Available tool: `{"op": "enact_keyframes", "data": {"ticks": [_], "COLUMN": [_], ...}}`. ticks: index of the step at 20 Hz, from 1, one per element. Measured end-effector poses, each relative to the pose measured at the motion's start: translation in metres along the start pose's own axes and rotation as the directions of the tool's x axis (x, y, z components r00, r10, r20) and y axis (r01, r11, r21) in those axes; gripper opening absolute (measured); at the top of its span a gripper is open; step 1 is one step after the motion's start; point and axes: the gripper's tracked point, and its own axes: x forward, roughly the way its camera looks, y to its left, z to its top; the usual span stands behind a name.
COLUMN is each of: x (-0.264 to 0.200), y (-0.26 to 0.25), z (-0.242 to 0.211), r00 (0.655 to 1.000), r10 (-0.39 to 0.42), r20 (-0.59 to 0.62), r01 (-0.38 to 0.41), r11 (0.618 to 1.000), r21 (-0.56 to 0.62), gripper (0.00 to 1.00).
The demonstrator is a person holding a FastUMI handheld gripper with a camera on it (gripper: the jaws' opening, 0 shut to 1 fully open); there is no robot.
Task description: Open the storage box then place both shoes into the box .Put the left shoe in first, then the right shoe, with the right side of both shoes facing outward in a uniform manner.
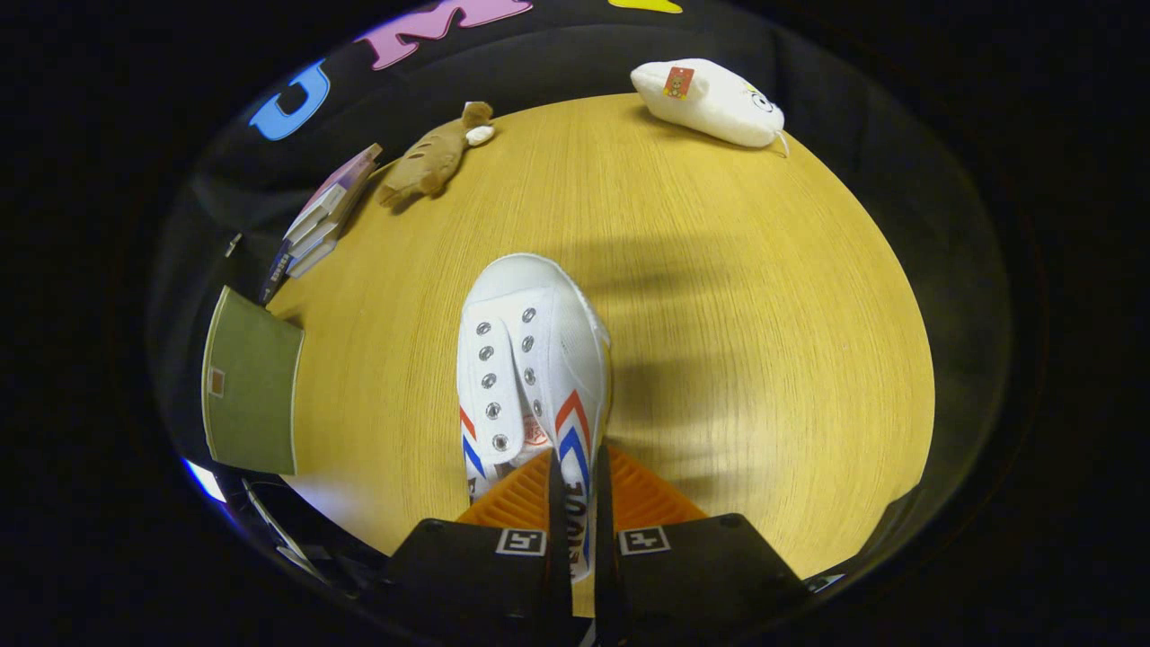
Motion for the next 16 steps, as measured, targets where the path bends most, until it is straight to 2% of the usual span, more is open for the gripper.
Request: {"op": "enact_keyframes", "data": {"ticks": [1, 7, 16], "x": [-0.002, -0.025, -0.128], "y": [0.001, 0.032, 0.168], "z": [-0.001, 0.004, 0.039], "r00": [1.000, 1.000, 0.981], "r10": [-0.007, 0.003, 0.067], "r20": [-0.005, 0.030, 0.185], "r01": [0.007, -0.006, -0.102], "r11": [1.000, 0.995, 0.977], "r21": [-0.004, 0.101, 0.189], "gripper": [0.09, 0.08, 0.08]}}
